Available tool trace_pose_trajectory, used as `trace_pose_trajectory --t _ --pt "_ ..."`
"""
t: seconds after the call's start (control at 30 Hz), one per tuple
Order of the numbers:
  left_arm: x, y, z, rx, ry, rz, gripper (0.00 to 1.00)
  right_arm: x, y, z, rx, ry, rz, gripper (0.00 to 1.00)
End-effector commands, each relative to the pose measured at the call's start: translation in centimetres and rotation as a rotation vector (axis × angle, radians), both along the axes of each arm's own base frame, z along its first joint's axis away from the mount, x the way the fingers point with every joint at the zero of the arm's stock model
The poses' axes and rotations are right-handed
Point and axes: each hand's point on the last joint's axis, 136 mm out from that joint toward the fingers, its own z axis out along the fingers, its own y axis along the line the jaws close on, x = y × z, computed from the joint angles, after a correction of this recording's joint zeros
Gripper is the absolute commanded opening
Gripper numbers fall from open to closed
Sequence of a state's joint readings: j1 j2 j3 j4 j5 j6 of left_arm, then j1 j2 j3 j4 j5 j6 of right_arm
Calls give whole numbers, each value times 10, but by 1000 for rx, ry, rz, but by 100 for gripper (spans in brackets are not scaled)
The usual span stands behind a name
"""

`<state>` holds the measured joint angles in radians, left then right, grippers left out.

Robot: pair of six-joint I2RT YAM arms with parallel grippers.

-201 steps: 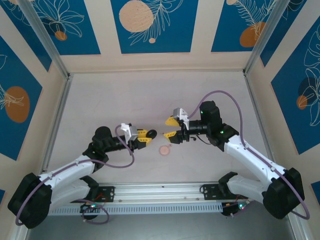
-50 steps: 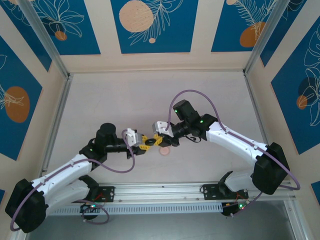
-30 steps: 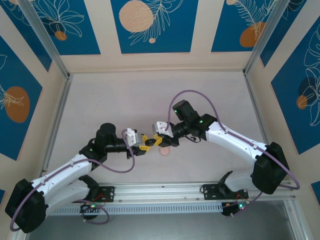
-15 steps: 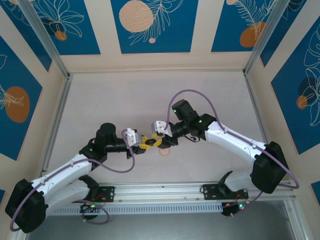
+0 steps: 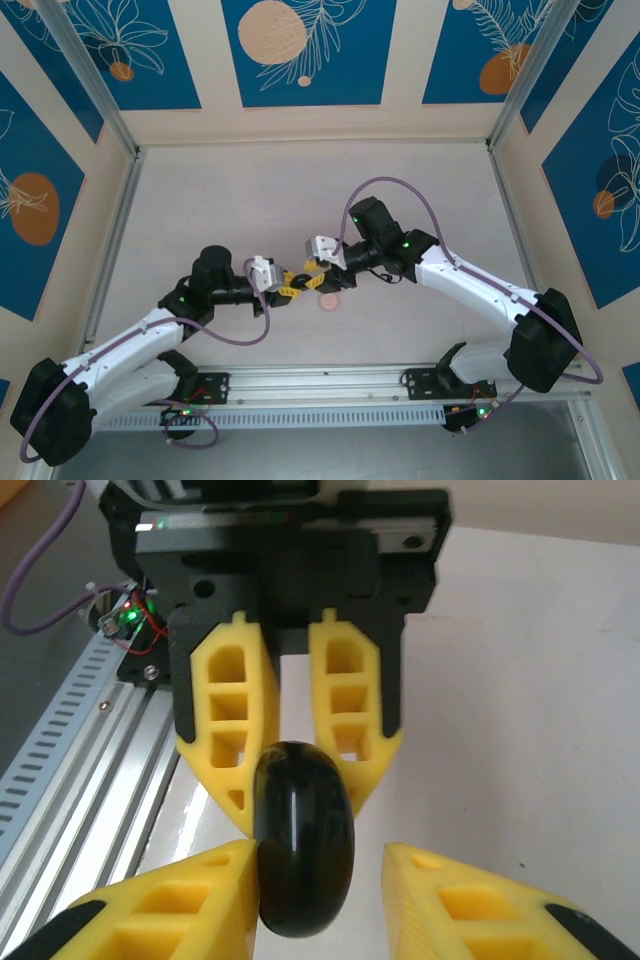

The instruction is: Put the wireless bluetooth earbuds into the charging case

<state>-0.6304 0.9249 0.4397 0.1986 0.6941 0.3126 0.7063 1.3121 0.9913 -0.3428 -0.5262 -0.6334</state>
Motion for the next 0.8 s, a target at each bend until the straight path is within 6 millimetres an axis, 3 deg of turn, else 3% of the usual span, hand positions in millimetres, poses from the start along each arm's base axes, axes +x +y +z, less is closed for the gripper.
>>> trace_pose_trajectory --t 0.0,0.2,0.5,0.77 --pt "-6 -5 17 -33 -28 -47 17 16 -6 13 47 -43 -66 35" --pt "-6 -4 18 -35 -29 -43 17 18 -8 11 51 -22 -80 35" --pt "2 -2 13 -31 -40 10 17 14 -17 29 130 2 -89 36" --pt "13 5 9 -35 -62 92 17 33 -30 36 141 102 -241 36"
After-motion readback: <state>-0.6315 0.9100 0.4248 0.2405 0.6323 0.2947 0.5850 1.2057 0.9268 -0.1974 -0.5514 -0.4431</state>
